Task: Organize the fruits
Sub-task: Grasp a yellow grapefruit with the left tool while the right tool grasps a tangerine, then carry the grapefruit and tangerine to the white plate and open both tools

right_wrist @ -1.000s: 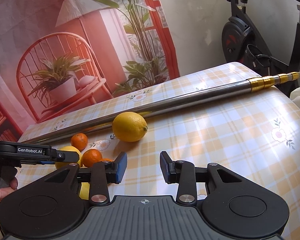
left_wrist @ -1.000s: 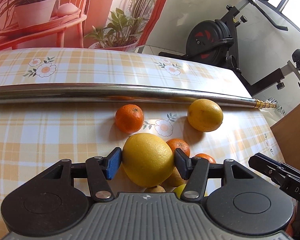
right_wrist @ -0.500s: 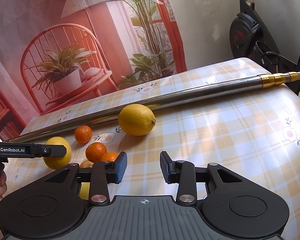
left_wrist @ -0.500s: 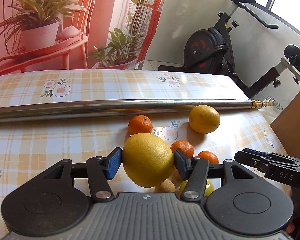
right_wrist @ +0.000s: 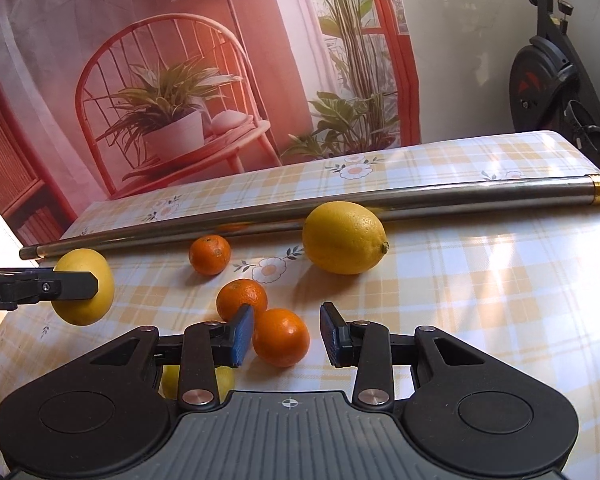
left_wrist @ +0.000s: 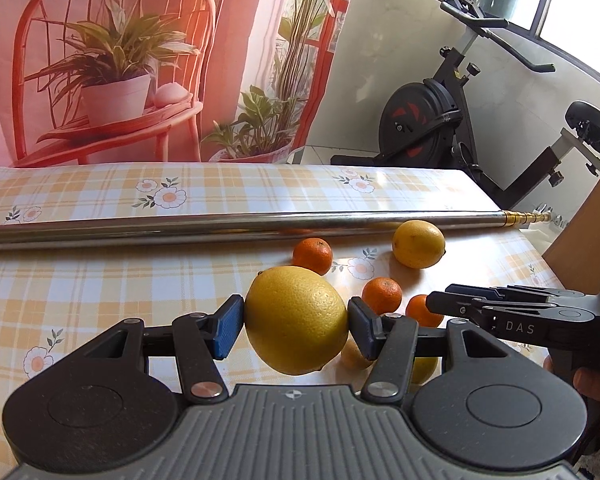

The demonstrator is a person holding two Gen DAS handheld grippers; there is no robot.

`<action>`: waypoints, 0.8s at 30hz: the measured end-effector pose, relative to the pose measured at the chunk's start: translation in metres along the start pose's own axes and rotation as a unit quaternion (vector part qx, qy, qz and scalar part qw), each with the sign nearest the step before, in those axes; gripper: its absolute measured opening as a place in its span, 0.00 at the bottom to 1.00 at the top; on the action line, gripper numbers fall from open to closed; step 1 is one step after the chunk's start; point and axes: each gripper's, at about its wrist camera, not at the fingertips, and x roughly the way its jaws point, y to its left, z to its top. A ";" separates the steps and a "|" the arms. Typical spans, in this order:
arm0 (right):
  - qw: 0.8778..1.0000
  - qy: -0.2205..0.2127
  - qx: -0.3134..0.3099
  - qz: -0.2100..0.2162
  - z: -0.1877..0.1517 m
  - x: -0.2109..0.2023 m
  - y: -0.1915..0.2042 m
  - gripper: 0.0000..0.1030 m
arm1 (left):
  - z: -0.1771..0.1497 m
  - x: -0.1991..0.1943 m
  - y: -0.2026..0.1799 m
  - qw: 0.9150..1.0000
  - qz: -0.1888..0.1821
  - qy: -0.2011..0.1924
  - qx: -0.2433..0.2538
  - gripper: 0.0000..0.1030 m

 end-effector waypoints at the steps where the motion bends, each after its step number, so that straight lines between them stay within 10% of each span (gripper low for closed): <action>1: 1.000 0.002 -0.002 0.001 0.001 0.002 0.002 0.33 | -0.001 -0.002 0.000 1.000 0.000 -0.002 0.001 0.58; 24: 0.999 0.035 0.010 0.004 -0.011 0.018 -0.001 0.32 | -0.021 -0.023 -0.008 1.000 -0.017 -0.002 0.018 0.58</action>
